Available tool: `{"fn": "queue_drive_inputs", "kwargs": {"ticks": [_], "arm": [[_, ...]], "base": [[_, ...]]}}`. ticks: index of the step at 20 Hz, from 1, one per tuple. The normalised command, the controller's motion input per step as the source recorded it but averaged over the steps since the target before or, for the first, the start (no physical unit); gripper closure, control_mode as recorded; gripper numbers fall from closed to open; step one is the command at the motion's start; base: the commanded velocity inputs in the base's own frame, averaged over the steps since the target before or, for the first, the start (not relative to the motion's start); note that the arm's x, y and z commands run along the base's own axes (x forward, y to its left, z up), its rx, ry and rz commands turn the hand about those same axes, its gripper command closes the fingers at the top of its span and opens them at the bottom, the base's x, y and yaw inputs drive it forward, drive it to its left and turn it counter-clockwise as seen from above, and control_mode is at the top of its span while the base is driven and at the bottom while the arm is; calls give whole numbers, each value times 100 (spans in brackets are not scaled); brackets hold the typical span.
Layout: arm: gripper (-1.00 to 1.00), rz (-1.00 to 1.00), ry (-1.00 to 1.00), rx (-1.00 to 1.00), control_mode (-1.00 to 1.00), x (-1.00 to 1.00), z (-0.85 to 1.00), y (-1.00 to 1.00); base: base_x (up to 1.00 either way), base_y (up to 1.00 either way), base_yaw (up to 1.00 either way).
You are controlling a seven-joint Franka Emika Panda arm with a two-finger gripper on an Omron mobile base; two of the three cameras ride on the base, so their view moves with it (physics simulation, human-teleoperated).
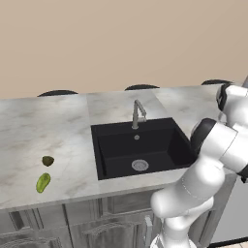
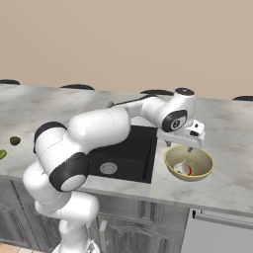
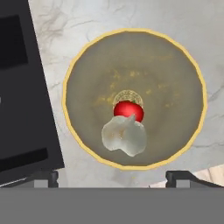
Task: There is a mixed pile of frozen fruits and vegetables on the counter. Locate all the frozen vegetables and place the items in a bowl on the counter. Take all the frozen fruits and defrost them in a running sink.
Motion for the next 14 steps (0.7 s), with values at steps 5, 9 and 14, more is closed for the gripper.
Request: {"fn": "queue_drive_inputs", "kwargs": {"ticks": [5, 9, 14], "arm": [[-100, -3, 0, -3, -100, -24, 30, 99], [-100, 0, 7, -2, -100, -6, 21, 100], [-100, 2, 7, 0, -100, -18, 0, 100]], "base": [[0, 0, 0], [0, 0, 0], [0, 0, 0]]}}
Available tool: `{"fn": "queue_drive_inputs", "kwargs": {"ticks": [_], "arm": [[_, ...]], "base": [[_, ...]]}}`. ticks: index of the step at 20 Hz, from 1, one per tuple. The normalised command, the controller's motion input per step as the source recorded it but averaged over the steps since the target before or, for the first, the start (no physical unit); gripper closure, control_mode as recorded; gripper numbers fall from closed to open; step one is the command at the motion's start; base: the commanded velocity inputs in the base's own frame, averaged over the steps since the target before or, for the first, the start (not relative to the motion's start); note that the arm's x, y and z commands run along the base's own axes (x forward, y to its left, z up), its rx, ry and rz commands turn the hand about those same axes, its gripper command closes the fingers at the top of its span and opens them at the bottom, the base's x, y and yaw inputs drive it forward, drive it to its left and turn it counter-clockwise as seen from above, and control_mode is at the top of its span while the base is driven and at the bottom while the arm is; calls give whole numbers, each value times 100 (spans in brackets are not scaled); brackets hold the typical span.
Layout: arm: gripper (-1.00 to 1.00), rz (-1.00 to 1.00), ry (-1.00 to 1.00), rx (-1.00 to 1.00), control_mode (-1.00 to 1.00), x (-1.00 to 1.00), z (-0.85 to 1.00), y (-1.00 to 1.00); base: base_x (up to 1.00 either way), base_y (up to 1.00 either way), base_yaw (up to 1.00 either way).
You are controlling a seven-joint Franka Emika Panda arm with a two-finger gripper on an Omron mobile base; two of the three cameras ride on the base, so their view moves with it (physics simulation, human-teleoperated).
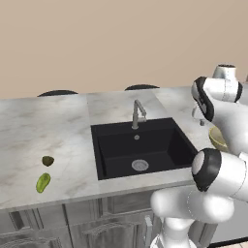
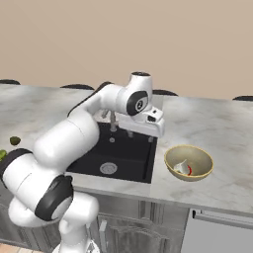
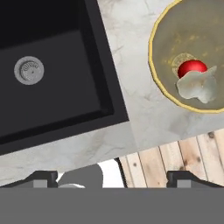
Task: There is a mixed pile of frozen fruits and vegetables on the counter. Locate all the frozen vegetables and place the items in a bowl on the counter. Take all the frozen fruits and defrost them in a running sink.
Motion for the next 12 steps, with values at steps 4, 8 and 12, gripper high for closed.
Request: {"fn": "queue_drive_inputs", "kwargs": {"ticks": [4, 8, 12], "arm": [[-100, 18, 14, 10, -100, -15, -18, 80], [-100, 18, 12, 13, -100, -10, -17, 87], [-100, 18, 12, 15, -100, -18, -17, 83]], "base": [[0, 0, 0], [0, 0, 0], [0, 0, 0]]}}
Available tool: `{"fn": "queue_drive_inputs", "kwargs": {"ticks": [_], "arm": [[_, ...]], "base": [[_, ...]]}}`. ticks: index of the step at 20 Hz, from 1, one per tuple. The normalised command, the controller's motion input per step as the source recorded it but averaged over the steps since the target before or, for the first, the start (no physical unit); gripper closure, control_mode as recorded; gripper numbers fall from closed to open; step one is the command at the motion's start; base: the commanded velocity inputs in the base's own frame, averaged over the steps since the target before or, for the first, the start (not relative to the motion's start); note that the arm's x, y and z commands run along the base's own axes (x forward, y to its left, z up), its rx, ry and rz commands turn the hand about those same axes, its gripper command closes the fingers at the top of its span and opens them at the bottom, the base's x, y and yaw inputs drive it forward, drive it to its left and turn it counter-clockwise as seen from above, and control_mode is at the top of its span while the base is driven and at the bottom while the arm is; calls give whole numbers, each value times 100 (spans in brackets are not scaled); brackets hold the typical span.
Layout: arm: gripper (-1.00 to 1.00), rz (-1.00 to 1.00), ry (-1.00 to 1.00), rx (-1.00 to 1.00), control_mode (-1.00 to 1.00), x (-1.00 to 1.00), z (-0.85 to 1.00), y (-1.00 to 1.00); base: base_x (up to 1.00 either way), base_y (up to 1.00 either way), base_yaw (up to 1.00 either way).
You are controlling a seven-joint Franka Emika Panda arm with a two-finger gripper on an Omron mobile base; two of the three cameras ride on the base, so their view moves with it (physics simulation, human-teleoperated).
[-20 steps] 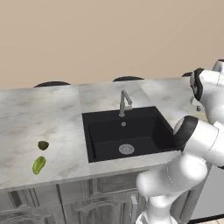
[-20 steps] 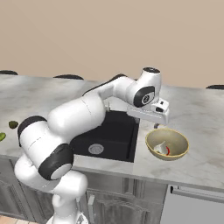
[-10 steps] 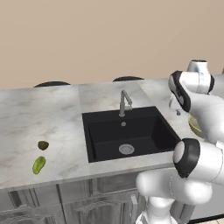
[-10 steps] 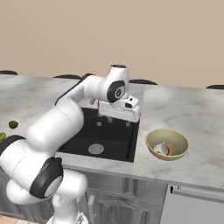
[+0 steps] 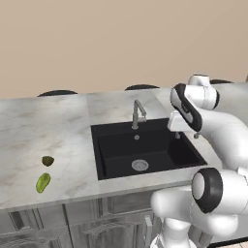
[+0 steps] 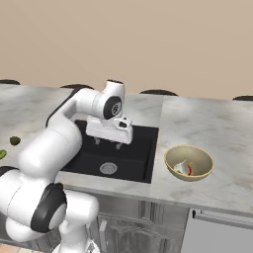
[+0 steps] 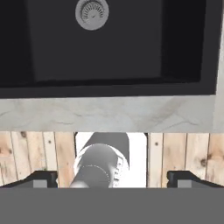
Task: There is a mixed pile of frozen fruits and vegetables on the counter. Locate all the frozen vegetables and place the items in a bowl on the counter. Take all the frozen fruits and defrost them in a running sink.
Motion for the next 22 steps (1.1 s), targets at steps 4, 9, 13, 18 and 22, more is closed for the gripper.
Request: {"fn": "queue_drive_inputs", "kwargs": {"ticks": [4, 9, 13, 18, 22], "arm": [[-100, 23, 12, 8, -100, -13, -23, 83], [-100, 17, 9, 0, -100, 0, -26, 99], [-100, 14, 7, -2, -100, 0, -18, 100], [-100, 6, -2, -2, -100, 2, -18, 100], [-100, -2, -30, -11, -100, 7, 0, 90]], "base": [[0, 0, 0], [0, 0, 0], [0, 0, 0], [0, 0, 0], [0, 0, 0]]}}
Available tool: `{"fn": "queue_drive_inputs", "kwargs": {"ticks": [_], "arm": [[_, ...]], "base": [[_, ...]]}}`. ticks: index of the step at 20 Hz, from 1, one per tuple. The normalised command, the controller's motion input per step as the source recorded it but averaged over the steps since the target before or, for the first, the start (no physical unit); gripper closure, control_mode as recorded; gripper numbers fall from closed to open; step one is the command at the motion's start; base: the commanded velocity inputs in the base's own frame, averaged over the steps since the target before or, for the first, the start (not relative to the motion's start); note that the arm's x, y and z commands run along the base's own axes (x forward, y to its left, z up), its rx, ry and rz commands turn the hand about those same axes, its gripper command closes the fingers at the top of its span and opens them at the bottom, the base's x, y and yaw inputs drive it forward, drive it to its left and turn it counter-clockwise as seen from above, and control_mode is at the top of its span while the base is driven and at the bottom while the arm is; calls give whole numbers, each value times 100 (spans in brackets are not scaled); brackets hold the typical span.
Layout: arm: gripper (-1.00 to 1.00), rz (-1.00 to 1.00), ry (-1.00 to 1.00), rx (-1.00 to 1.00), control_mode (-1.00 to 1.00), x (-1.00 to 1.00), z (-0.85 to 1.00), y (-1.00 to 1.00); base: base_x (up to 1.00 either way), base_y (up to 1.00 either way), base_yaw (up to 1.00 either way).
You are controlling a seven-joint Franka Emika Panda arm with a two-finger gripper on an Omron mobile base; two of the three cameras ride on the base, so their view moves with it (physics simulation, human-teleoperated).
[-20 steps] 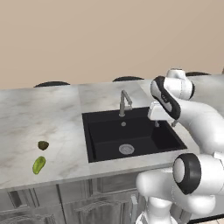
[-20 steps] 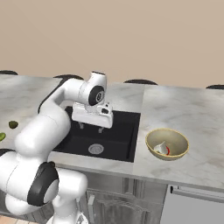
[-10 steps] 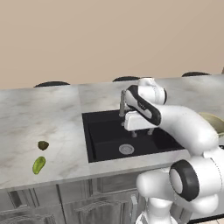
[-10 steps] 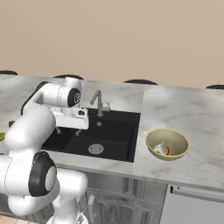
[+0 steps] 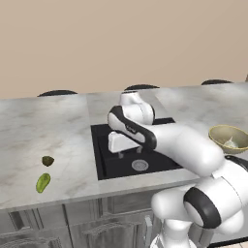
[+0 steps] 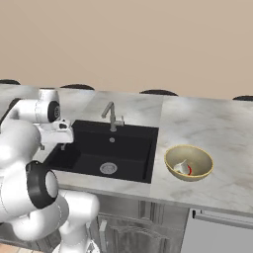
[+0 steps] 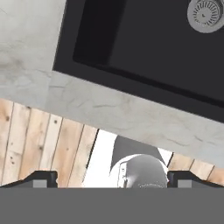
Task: There is a mixed pile of frozen fruits and vegetables on the counter. Locate all the frozen vegetables and place the items in a bowl on the counter. Take all the frozen fruits and defrost them in a running sink.
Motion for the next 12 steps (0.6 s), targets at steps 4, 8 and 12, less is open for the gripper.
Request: {"fn": "queue_drive_inputs", "kwargs": {"ticks": [4, 8, 12], "arm": [[-100, -8, -35, -15, -100, 12, 0, 96], [-100, -14, -20, -4, -100, 6, -1, 84], [-100, -26, -4, 8, -100, 4, 0, 41]], "base": [[0, 0, 0], [0, 0, 0], [0, 0, 0]]}}
